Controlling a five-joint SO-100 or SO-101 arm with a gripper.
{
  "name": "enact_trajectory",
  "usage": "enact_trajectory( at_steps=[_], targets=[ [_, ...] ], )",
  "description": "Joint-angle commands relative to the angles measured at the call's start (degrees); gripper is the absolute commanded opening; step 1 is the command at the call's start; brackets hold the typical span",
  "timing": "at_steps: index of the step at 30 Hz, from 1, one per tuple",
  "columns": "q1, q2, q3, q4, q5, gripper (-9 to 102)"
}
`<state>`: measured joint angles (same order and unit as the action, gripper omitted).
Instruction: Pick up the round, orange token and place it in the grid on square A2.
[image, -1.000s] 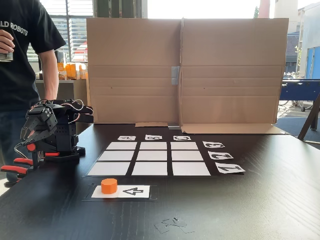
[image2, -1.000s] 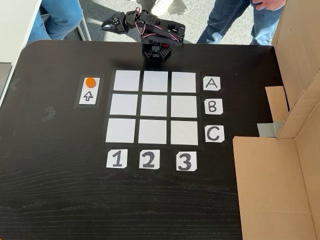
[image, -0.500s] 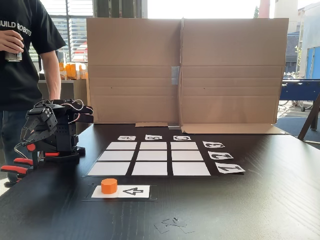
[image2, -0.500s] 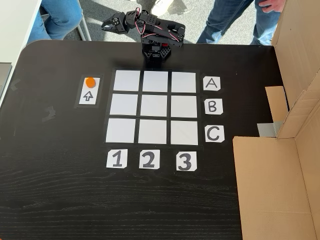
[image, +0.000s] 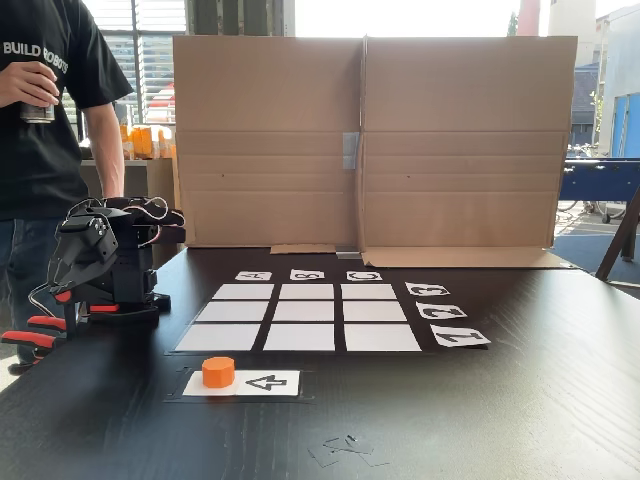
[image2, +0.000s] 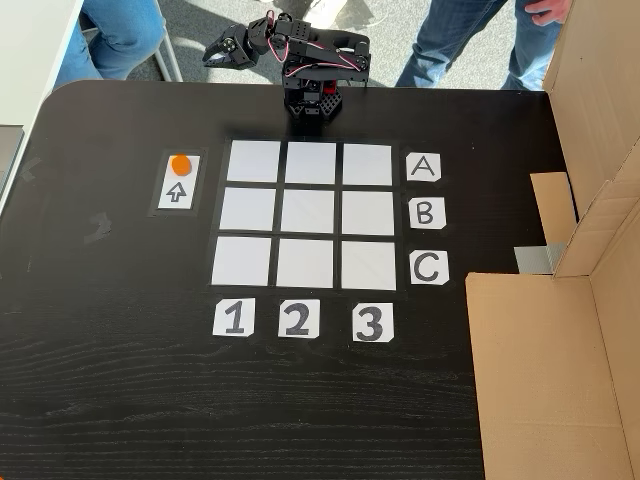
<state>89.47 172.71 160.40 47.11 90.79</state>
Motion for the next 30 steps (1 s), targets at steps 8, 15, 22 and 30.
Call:
enact_trajectory(
  at_steps=[8, 15, 22, 30],
  targets=[
    [-7.91, -25.31, -33.05, 21.27, -0.35, 22],
    [-11.95, -36.56, -44.38, 26.72, 0.79, 30],
    [-16.79, -50.89, -56.69, 29.71, 3.25, 31],
    [-21.71, -63.98, -64.16, 30.76, 3.08, 37]
  ],
)
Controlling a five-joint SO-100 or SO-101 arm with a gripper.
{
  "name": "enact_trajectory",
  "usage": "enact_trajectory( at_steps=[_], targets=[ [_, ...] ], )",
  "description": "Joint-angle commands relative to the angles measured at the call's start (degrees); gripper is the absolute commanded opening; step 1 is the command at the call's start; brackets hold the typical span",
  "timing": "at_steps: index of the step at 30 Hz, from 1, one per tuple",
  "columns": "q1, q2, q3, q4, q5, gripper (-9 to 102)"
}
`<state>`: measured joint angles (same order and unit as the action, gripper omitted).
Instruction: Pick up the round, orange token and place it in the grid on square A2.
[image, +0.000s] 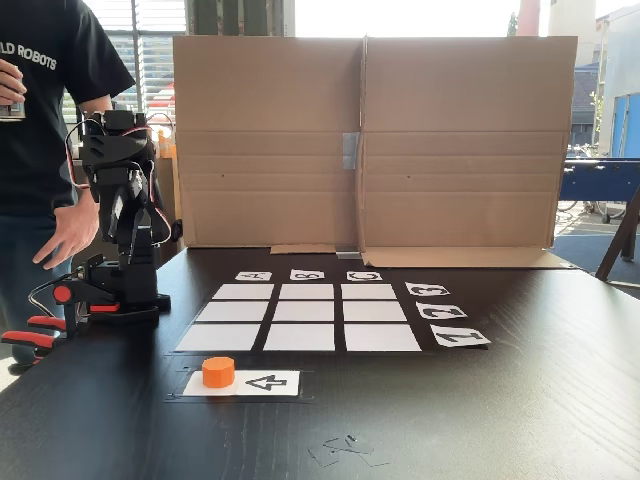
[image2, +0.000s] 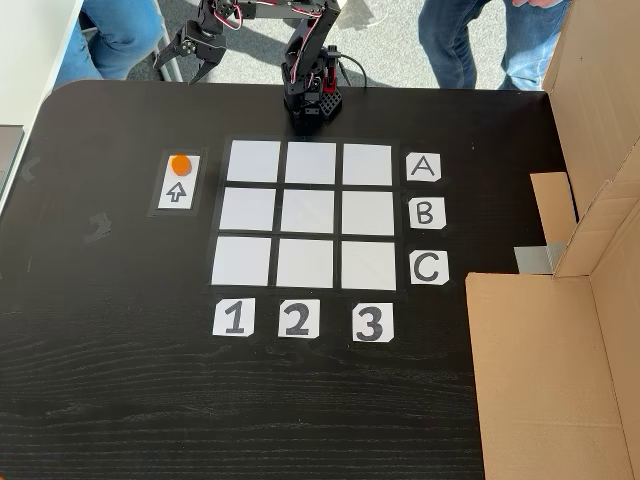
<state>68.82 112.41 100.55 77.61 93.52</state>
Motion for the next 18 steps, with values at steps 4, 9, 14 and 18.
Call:
enact_trajectory(
  at_steps=[4, 9, 14, 18],
  targets=[
    [-2.81, -10.11, -7.65, 0.44, 0.53, 38],
    [-5.89, -18.63, -11.87, 2.37, 0.53, 40],
    [-7.38, -25.75, -16.26, 3.16, 0.53, 40],
    [-8.79, -30.85, -19.42, 3.16, 1.14, 40]
  ],
)
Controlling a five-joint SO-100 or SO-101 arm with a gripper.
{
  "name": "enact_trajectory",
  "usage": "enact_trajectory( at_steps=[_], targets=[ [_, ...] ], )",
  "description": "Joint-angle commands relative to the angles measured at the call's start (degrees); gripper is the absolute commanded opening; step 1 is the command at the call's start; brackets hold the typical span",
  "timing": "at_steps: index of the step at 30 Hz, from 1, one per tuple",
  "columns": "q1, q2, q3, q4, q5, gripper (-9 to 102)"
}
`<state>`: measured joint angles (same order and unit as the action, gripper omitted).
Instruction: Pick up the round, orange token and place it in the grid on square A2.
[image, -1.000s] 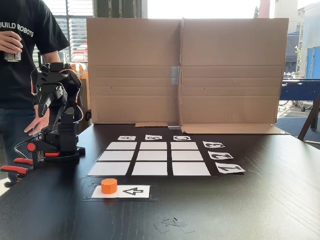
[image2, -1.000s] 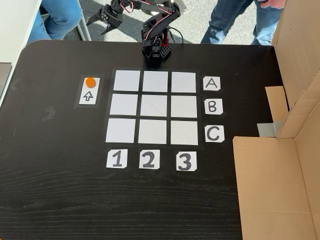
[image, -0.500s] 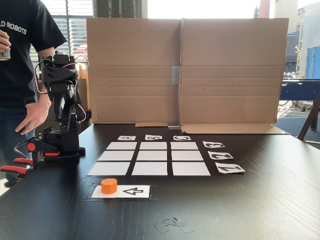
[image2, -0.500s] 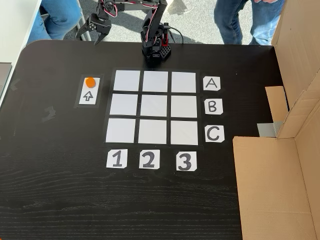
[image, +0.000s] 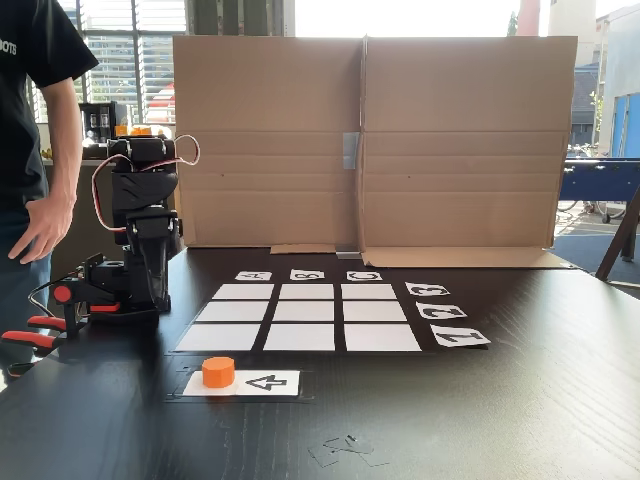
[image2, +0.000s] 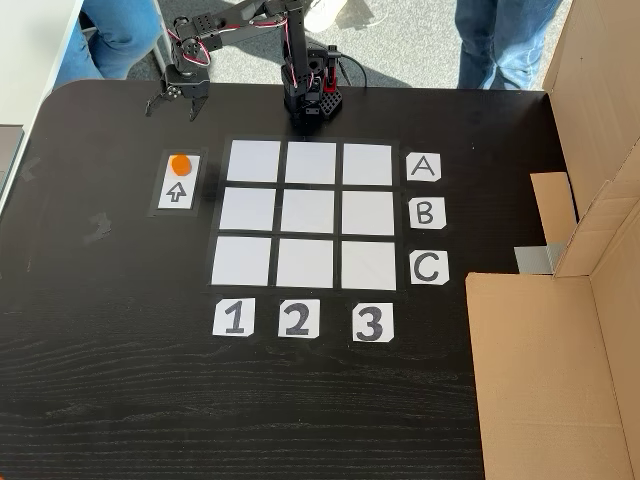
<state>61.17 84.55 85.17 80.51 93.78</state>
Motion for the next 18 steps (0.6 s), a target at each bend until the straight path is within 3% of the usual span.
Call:
enact_trajectory(
  at_steps=[1, 18],
  targets=[
    [-1.58, -4.13, -4.83, 0.35, 1.05, 40],
    [-9.14, -15.56, -11.16, 1.93, 2.99, 40]
  ],
)
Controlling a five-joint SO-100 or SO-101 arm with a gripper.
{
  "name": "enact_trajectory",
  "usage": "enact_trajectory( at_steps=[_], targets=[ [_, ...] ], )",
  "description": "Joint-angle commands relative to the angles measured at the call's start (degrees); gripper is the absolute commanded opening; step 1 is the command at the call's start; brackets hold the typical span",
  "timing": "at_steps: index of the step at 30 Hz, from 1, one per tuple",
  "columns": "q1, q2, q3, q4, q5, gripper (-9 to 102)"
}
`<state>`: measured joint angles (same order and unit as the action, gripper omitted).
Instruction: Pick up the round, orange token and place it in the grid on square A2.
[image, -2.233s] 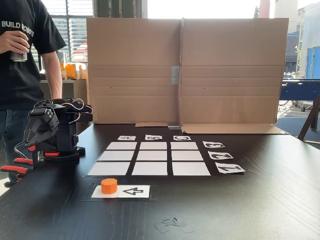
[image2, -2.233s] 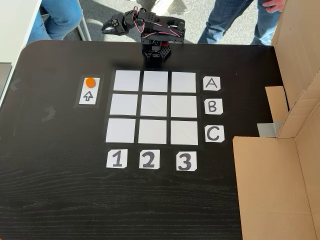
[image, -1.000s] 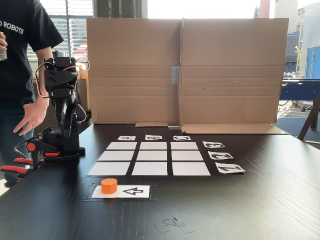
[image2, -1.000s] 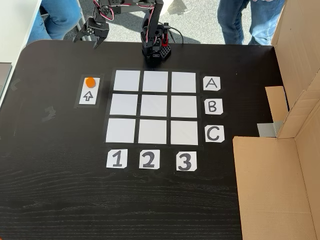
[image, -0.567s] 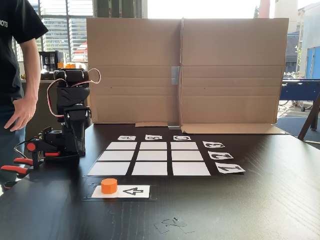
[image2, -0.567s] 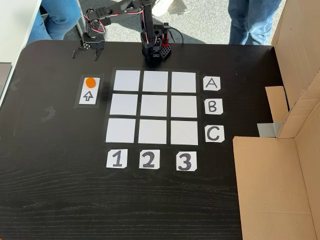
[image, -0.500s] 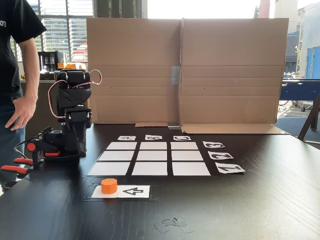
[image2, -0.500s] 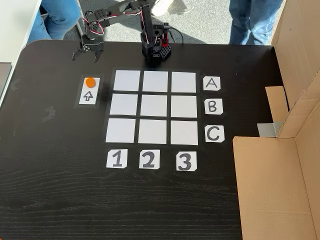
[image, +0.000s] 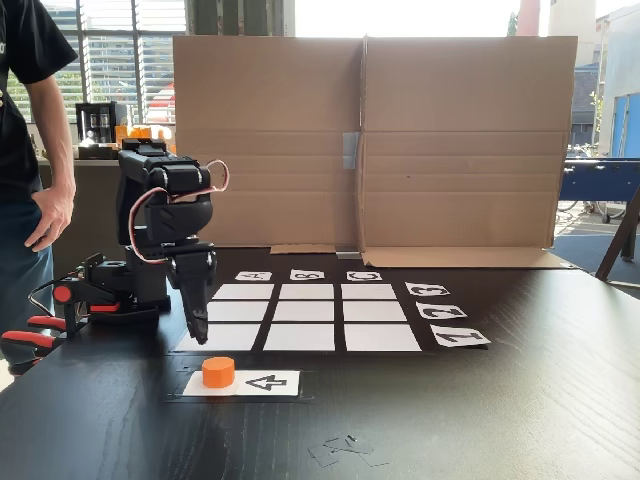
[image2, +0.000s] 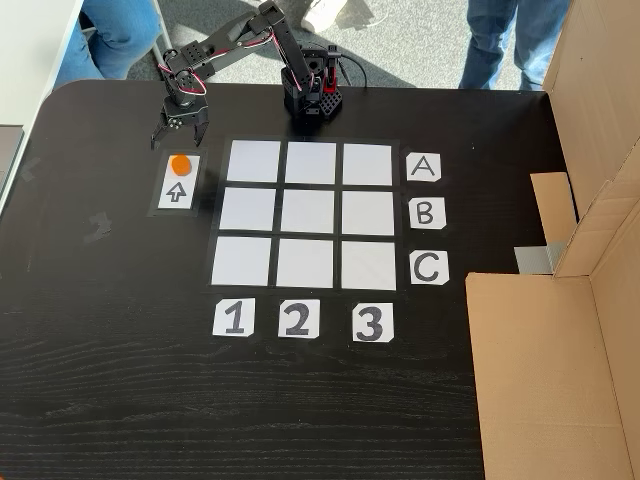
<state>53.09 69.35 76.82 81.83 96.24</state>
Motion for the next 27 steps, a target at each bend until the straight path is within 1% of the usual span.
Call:
enact_trajectory(
  at_steps=[1, 16, 21, 27],
  targets=[
    [-1.23, -1.14, -3.25, 0.79, 0.62, 40],
    [-1.14, -12.04, -13.71, 1.67, 2.29, 40],
    [-1.23, -14.94, -17.84, 3.34, 2.46, 40],
    [-1.41, -16.70, -19.16, 3.60, 2.90, 40]
  ],
)
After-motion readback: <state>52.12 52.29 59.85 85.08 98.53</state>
